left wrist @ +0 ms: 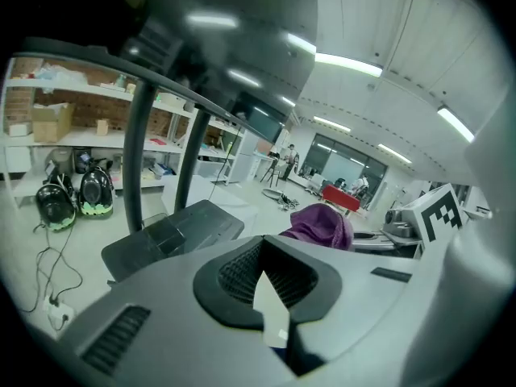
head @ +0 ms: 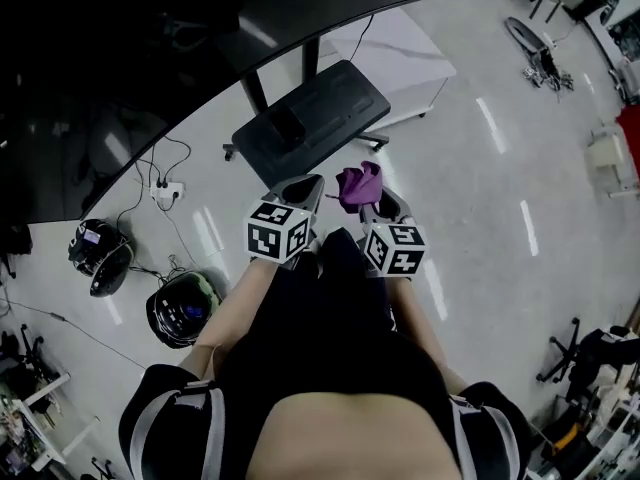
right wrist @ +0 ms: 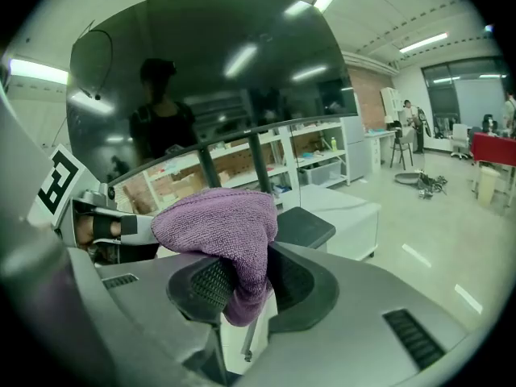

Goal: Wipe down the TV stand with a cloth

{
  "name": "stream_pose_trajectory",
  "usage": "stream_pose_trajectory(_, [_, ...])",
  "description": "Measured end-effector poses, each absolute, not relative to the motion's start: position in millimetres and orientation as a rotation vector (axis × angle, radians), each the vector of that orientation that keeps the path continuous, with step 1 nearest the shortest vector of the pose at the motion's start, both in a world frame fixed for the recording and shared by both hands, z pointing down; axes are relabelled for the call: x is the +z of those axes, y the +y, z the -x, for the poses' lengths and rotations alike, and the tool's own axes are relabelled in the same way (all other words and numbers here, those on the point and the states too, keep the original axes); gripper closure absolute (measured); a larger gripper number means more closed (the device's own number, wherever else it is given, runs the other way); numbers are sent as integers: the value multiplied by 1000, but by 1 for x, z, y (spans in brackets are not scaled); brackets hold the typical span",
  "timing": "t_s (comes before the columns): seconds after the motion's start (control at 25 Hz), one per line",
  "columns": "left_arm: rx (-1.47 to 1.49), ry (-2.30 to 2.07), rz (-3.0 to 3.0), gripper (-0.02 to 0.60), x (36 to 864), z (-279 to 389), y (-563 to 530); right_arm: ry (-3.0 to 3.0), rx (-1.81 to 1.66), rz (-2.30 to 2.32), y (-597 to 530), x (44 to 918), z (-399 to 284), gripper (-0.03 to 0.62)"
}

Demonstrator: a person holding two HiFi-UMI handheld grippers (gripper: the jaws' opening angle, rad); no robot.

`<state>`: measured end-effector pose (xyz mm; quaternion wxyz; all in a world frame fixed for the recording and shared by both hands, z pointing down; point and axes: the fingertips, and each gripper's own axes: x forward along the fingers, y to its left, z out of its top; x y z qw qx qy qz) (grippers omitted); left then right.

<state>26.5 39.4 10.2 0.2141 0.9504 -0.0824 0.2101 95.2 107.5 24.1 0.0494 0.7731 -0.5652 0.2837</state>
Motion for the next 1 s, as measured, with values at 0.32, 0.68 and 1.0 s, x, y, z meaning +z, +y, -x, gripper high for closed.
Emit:
stream_pose_trajectory(0.32, [513,-499,-2602,575,-4,-14,0,-1984,719,-2045,30,5,-87,496])
stream_pose_trajectory(0.68, [435,-779,-2509,575,1,15,-50,-2200,491,-1713,-51,-8,-51,496])
stream_pose_trajectory(1.0, [356,-875,-2435,575,2,31,-84,-2267,325,-1547,-115,-10,-20,496])
